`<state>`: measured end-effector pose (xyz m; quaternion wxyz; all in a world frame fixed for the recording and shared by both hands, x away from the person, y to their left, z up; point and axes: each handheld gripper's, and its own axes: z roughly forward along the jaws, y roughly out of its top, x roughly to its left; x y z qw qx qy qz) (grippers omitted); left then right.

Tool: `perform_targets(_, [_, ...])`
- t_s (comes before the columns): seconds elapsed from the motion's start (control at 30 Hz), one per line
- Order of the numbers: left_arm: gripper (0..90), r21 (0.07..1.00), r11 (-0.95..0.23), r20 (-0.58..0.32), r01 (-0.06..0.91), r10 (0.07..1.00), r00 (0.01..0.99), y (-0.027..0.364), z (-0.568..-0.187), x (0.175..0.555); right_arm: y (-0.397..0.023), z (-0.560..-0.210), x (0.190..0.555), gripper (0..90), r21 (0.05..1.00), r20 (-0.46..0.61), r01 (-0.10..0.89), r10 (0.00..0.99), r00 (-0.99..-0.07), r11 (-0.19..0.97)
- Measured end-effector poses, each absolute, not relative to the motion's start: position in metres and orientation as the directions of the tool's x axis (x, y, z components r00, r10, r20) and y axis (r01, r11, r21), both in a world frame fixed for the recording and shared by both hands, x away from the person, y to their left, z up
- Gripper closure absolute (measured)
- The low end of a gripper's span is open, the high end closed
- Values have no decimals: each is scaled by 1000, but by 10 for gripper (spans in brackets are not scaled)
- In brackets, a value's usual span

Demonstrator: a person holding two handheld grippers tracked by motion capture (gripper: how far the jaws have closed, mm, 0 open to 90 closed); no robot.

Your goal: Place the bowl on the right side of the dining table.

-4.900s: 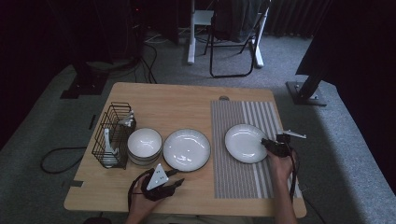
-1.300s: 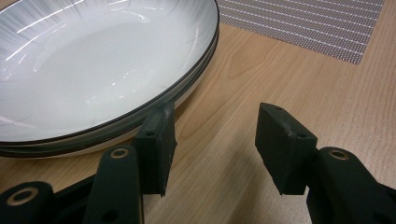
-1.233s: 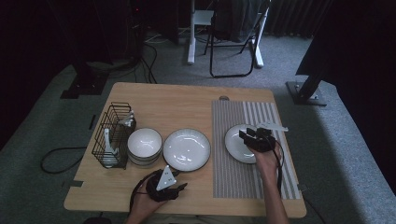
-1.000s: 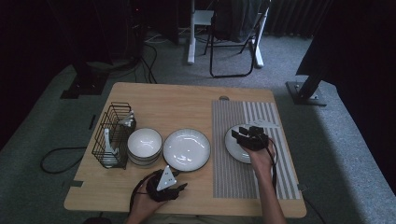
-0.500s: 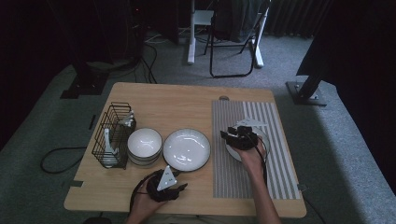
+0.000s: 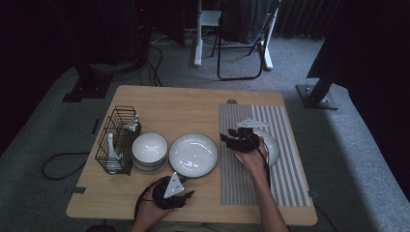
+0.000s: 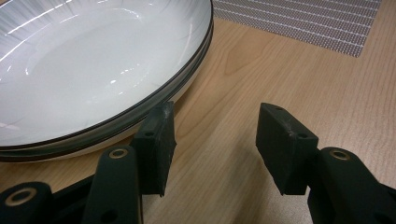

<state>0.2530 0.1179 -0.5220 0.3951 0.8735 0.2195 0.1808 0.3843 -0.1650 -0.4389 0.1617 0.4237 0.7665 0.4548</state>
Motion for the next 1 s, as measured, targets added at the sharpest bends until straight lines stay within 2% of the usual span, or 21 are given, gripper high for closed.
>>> perform_targets(1.0, [468,739,-624,135,254,507,852,115,-523,255,-130,-423,390,533,841,147,473,732,-666,262])
